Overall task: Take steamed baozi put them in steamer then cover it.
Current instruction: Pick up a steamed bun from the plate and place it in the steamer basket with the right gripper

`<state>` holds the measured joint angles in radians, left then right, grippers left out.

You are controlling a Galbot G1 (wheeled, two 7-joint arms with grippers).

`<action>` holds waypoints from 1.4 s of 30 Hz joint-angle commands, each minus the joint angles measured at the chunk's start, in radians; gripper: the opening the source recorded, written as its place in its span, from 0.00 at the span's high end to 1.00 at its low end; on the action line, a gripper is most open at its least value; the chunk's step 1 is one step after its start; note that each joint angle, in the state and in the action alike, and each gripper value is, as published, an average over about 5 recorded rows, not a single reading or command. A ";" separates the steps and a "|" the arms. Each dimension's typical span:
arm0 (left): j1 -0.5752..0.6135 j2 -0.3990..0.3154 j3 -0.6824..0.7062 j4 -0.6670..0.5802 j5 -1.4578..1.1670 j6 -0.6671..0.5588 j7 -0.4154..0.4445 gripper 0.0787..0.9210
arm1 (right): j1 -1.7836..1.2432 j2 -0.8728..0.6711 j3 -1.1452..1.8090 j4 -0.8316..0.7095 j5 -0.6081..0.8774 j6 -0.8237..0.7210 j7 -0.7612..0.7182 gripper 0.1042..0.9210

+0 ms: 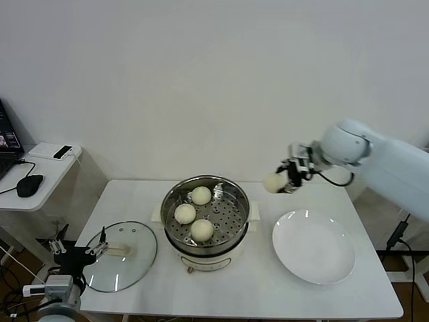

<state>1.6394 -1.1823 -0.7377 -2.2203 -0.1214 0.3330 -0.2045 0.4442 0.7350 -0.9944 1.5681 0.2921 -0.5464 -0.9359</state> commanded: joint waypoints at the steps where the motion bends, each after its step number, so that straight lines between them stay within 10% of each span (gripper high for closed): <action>1: 0.002 -0.004 -0.003 0.005 0.001 0.000 0.000 0.12 | 0.103 0.296 -0.127 -0.033 0.225 -0.113 0.126 0.39; 33: -0.008 -0.007 -0.013 0.036 -0.002 -0.002 0.003 0.12 | -0.064 0.401 -0.191 -0.180 0.129 -0.180 0.194 0.39; 42: -0.010 -0.009 -0.014 0.037 -0.003 -0.002 0.003 0.12 | -0.019 0.337 -0.160 -0.119 0.141 -0.178 0.172 0.16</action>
<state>1.6305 -1.1912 -0.7516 -2.1838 -0.1242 0.3304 -0.2016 0.3989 1.1075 -1.1713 1.4126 0.4274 -0.7212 -0.7559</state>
